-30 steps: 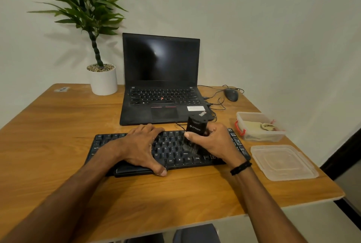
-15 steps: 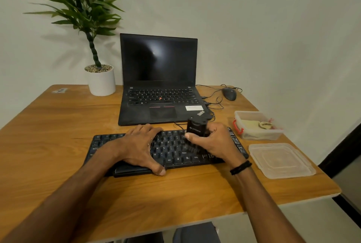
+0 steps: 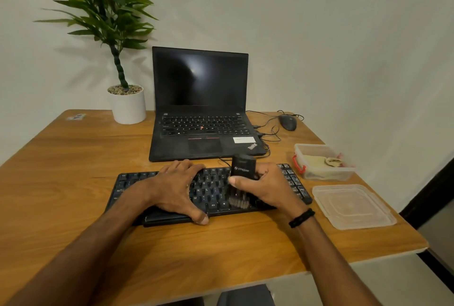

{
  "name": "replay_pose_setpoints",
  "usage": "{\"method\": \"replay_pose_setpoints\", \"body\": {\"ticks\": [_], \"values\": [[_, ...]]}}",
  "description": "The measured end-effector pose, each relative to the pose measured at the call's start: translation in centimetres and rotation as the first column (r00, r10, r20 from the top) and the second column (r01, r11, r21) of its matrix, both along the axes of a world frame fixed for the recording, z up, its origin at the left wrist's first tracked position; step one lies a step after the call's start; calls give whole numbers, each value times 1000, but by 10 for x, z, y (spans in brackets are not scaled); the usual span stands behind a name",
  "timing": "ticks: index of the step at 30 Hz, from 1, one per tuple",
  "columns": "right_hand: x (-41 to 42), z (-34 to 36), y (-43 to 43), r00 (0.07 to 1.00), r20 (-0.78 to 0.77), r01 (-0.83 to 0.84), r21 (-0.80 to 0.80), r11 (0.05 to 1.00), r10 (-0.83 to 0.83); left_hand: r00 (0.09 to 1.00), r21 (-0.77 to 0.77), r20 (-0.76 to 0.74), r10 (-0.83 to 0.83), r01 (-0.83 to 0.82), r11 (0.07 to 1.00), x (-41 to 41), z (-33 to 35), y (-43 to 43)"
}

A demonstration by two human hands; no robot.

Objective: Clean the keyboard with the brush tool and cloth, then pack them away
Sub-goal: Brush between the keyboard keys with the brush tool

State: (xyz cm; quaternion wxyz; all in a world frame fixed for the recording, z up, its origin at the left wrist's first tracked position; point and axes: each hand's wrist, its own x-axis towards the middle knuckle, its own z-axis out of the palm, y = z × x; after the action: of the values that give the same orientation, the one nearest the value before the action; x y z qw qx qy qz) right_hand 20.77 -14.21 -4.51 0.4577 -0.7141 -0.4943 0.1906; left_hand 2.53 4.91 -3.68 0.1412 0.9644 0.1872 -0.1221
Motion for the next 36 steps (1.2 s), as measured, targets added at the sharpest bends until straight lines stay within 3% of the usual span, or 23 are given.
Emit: {"method": "replay_pose_setpoints", "body": {"ticks": [3,6,11,14,18,22,26,30,33,35,36], "values": [[12,8,7,981,3,191,147,970,-194,1000,4,-1,6,-6,1000,2,2,-2],[24,19,12,973,-140,209,188,960,-184,1000,13,-3,2,-2,1000,5,1,-6],[32,22,27,984,-176,34,85,996,-19,999,27,-23,-28,29,999,22,2,-16],[30,15,30,994,-88,-65,21,998,67,994,52,-78,-73,77,996,35,6,-17],[28,4,23,954,-118,-289,-112,951,276,983,93,-143,-113,127,988,47,8,-16],[36,8,20,997,53,-60,-12,998,61,980,86,-169,-102,118,989,50,13,-15],[32,8,15,957,-95,-282,-104,954,273,980,98,-169,-104,121,988,48,15,-13],[33,10,21,997,74,-12,13,1000,11,983,92,-142,-112,126,988,47,11,-12],[36,10,16,973,-137,-198,-73,978,187,988,77,-100,-119,127,989,44,5,-10],[31,7,17,984,-72,-165,-56,985,161,990,70,-70,-123,128,989,42,1,-9],[31,8,20,997,19,-69,-9,998,69,991,70,-54,-125,128,989,41,0,-8]]}}
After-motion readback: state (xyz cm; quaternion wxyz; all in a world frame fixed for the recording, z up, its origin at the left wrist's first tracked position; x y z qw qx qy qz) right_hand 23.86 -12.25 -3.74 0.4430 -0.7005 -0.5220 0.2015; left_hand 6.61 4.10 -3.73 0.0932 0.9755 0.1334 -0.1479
